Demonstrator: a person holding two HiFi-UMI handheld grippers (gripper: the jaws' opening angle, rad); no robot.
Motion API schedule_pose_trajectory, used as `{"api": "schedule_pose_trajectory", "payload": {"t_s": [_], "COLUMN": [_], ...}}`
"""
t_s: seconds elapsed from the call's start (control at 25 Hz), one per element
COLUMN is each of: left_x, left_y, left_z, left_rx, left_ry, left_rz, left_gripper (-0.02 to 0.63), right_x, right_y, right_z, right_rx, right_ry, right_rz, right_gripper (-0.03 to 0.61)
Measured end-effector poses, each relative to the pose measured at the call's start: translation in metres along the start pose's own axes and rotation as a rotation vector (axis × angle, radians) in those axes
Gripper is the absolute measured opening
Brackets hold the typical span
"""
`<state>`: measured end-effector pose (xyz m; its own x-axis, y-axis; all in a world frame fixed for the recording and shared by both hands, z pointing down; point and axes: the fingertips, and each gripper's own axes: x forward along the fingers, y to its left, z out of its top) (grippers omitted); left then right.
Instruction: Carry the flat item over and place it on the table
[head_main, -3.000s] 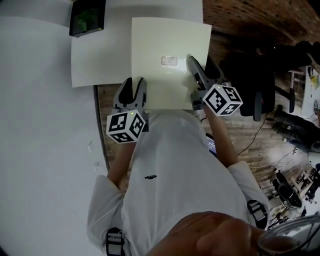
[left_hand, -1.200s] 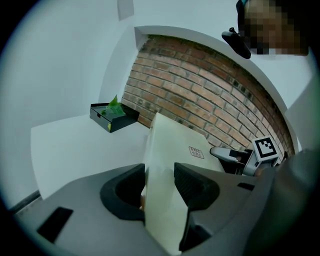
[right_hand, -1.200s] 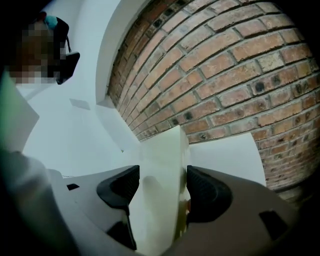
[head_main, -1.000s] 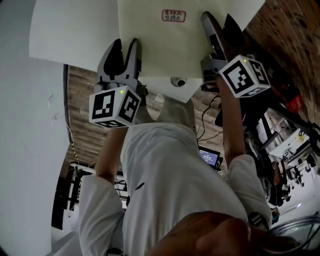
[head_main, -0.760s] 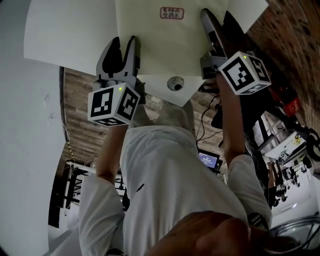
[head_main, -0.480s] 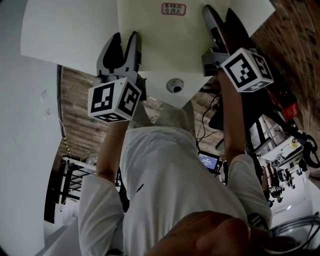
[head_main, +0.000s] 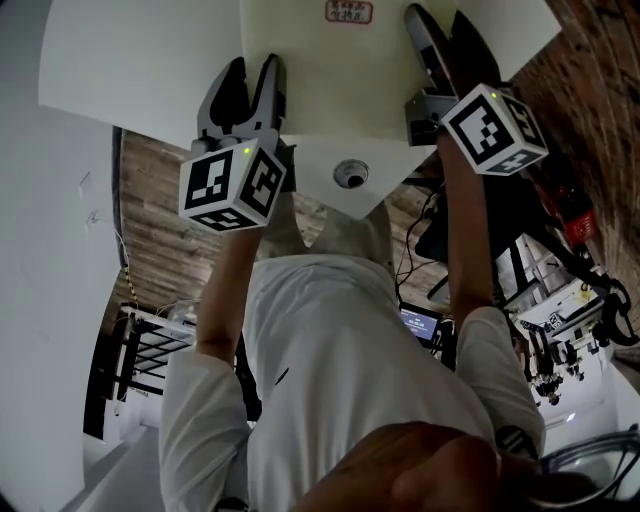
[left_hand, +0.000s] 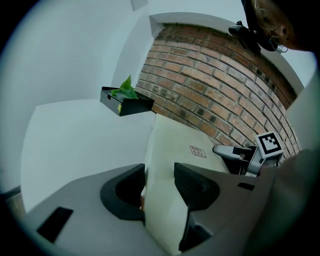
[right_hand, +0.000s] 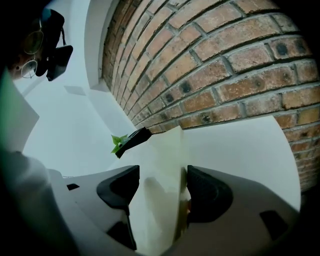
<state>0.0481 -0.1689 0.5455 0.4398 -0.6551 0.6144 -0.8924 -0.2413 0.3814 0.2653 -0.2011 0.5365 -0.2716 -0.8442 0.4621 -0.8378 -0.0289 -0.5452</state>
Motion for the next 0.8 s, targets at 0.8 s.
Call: {"api": "schedule_pose_trajectory", "payload": {"t_s": [0.8], "left_x": [0.010], "left_y": [-0.013], "left_z": [-0.001], "left_rx": [0.106], "left_ry": [0.044], "left_rz": [-0.014], "left_gripper": [0.193], "right_x": [-0.012], "right_y": [-0.017], "right_z": [-0.007], "right_rx": [-0.031], "right_ry": [0.021], "right_rz": [-0.095], "right_gripper": [0.299]}}
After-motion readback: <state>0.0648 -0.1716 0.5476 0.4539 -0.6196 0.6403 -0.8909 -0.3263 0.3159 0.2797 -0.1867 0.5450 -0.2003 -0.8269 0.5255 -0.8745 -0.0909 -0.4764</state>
